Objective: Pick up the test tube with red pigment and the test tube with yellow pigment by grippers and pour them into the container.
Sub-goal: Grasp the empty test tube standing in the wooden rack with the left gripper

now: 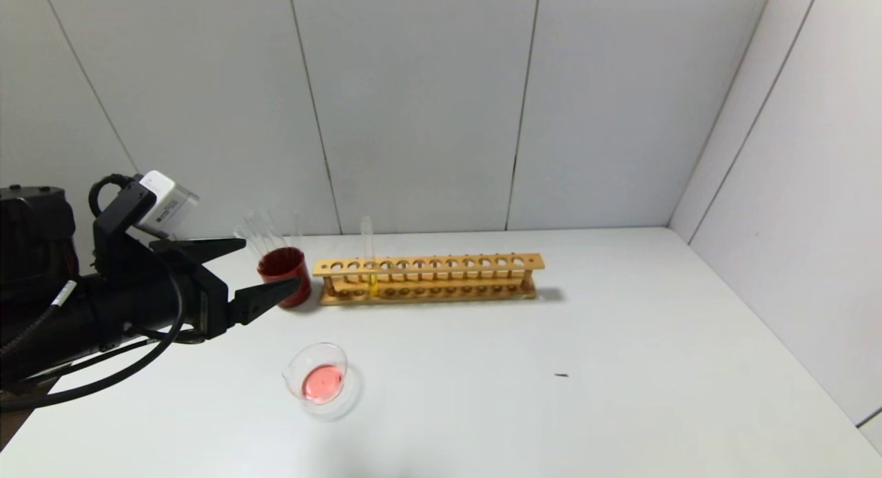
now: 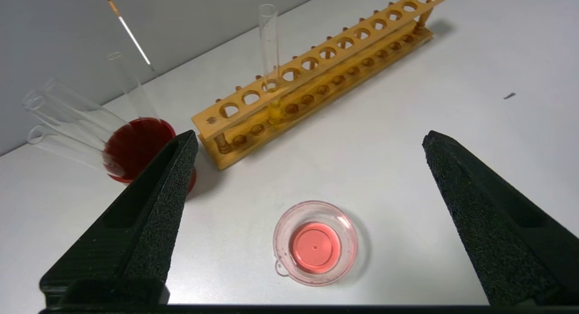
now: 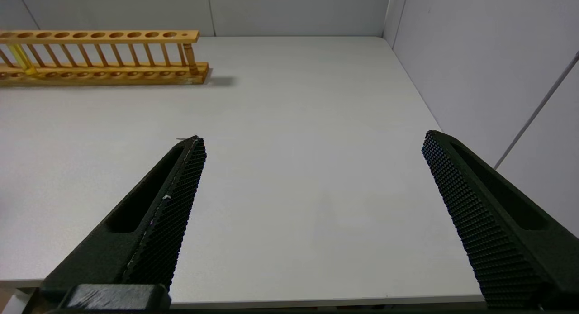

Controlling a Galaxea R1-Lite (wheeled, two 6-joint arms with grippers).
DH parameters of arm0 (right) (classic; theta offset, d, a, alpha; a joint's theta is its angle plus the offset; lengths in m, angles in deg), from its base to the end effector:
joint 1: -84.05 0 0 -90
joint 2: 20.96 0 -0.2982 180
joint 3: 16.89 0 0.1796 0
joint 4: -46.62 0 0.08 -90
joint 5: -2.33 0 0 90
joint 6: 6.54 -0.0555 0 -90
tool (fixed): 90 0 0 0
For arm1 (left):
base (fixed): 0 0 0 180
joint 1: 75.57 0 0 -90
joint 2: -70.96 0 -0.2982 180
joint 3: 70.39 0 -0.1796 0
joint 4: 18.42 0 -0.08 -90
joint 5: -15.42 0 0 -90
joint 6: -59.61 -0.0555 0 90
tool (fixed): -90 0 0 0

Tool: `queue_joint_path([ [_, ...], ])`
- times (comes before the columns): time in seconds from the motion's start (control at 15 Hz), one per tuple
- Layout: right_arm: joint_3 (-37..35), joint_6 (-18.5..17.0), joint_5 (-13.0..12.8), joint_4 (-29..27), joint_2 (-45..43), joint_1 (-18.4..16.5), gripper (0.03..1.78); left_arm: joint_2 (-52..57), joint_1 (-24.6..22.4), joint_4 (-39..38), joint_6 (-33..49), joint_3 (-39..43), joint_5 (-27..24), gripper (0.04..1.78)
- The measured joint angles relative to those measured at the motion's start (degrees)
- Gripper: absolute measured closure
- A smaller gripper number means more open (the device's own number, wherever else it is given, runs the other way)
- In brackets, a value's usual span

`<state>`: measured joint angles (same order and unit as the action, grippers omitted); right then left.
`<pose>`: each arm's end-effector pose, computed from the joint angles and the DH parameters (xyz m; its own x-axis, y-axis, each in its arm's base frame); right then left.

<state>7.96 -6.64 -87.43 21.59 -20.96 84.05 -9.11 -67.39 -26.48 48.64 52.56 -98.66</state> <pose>0.0003 0.0002 0.0751 1.0000 0.0042 -0.0031 -0.0042 1.0000 0.0018 0.2345 -0.0566 0.1898 0.8150 -0.5294 -0.2357 0.5592 0.8251 0.0804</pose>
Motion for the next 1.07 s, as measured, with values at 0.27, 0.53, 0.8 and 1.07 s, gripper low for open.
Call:
queue_joint_path([
  [0.27,0.0,0.0,0.0,0.0,0.0,0.0,0.06,-3.45,2.73,-0.45,0.28,-0.6,0.2,0.07],
  [0.53,0.0,0.0,0.0,0.0,0.0,0.0,0.06,-12.46,4.58,-5.4,0.8,-4.13,0.24,0.07],
  [0.8,0.0,0.02,0.0,0.0,0.0,0.0,0.06,-22.6,5.53,-11.56,4.94,-11.33,0.28,0.07],
  [1.07,0.0,0.02,0.0,0.0,0.0,0.0,0.06,-30.62,6.69,-12.37,6.21,-18.16,0.72,0.07],
])
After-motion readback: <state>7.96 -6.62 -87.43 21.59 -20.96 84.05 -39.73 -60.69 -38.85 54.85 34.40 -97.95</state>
